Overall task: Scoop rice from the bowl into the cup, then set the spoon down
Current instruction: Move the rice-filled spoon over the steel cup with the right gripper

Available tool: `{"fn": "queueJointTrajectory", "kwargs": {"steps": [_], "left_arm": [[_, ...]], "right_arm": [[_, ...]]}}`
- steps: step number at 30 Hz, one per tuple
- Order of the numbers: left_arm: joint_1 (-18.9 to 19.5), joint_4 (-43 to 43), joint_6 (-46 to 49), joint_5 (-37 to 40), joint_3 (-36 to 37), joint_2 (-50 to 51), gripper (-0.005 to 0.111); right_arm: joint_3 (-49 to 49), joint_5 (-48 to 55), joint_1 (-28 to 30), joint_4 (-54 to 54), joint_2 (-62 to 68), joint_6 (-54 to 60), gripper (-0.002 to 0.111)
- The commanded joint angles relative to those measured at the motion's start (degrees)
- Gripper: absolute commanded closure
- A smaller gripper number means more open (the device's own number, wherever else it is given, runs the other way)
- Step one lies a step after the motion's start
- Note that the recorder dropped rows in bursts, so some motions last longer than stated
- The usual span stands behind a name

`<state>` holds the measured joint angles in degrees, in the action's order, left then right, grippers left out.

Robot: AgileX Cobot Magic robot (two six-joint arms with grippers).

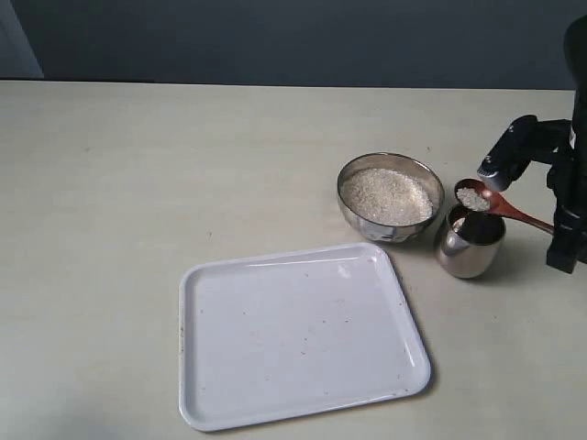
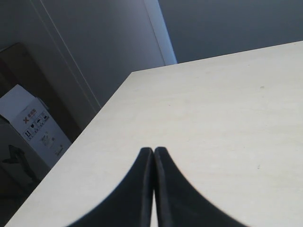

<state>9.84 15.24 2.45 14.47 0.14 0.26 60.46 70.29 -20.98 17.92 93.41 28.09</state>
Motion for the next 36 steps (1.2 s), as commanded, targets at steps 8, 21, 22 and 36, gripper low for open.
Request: {"fn": "queueJointTrajectory", "kwargs": {"steps": [8,21,22,36], "left_arm": [[-0.22,-0.24,-0.4,-0.64,-0.14,-0.26,0.106],[-0.22,-0.24,-0.4,-0.64,-0.14,-0.26,0.106],[-0.22,-0.24,-0.4,-0.64,-0.14,-0.26,0.106],[-0.22,-0.24,-0.4,-0.64,-0.14,-0.26,0.106]], "right_arm": [[-0.18,-0.32,0.27,4.53,-0.55,-2.28,0.109],[-0.18,-0.32,0.27,4.63,-0.55,-7.39,0.109],[-0.34,-0.32,0.27,4.52,-0.55,-7.39,0.109],[-3.18,-0.32,-6.13,13.86,-0.55,-14.48,0.109]]}}
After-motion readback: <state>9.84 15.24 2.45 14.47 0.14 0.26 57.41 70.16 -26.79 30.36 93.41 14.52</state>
